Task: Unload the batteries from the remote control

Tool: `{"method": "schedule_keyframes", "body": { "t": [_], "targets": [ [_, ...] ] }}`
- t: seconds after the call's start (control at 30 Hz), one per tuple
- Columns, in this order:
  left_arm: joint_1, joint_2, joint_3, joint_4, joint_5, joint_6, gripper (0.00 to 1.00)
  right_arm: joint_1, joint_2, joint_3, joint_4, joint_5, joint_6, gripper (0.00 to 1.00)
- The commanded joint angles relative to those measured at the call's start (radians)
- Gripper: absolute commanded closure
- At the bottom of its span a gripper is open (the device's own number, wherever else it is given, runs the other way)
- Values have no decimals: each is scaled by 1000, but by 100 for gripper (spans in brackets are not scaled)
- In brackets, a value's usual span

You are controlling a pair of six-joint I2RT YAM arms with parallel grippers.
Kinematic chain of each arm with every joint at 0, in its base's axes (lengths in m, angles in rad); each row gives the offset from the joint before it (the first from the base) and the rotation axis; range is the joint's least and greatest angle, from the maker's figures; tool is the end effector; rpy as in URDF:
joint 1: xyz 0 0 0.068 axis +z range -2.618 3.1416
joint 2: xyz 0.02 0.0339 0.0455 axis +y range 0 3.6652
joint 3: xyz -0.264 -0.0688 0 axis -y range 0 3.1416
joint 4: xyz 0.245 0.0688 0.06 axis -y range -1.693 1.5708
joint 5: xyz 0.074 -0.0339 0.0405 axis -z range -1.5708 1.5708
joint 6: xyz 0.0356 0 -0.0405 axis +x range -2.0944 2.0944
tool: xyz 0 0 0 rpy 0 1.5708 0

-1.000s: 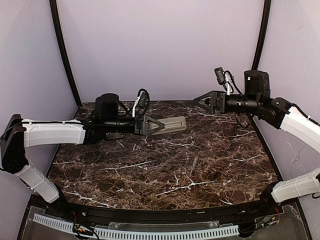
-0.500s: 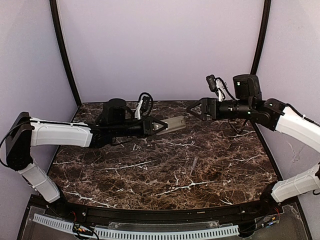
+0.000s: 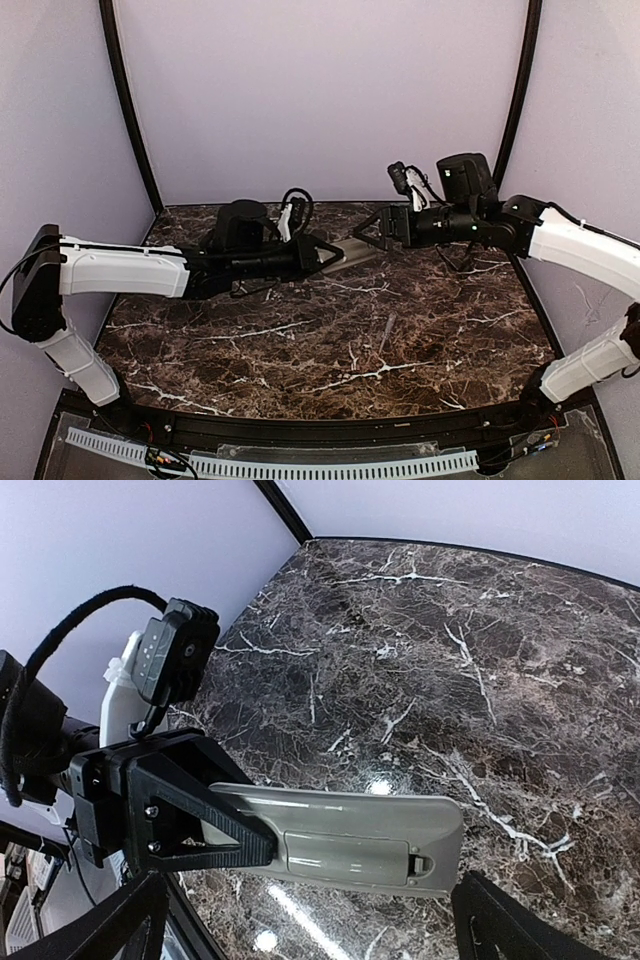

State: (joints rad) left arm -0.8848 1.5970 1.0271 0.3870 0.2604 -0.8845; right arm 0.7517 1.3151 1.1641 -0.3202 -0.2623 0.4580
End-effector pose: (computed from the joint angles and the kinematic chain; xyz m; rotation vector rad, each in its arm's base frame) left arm 0.2287 -0.2938 0.2760 0.2181 1.9989 -1.4525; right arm 0.2136 0.2123 0.3422 -0.4925 2.1271 0.9945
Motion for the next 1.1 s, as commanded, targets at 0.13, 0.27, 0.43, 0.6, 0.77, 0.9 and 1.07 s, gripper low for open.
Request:
{"method": "schedule_keyframes", "body": {
  "t": [0.13, 0.27, 0.43, 0.6, 0.77, 0.9, 1.07],
  "targets": [
    [-5, 12, 31, 17, 2, -31, 100, 12, 33, 15, 55, -41, 33, 2],
    [-5, 14, 30, 33, 11, -32, 100, 12, 45, 11, 72, -59, 39, 2],
    [-6, 3, 13, 61, 7, -31, 100, 12, 60, 11, 79, -63, 41, 2],
    [-6, 1, 4, 96, 23, -36, 100, 12, 73, 8, 87, -64, 42, 2],
    [-6, -2, -7, 127, 39, -44, 100, 12, 80, 5, 94, -63, 44, 2],
    [-5, -2, -11, 143, 47, -49, 100, 12, 79, 0, 96, -63, 45, 2],
    [-5, 0, -13, 165, 57, -55, 100, 12, 79, -5, 98, -59, 44, 2]
  ]
}}
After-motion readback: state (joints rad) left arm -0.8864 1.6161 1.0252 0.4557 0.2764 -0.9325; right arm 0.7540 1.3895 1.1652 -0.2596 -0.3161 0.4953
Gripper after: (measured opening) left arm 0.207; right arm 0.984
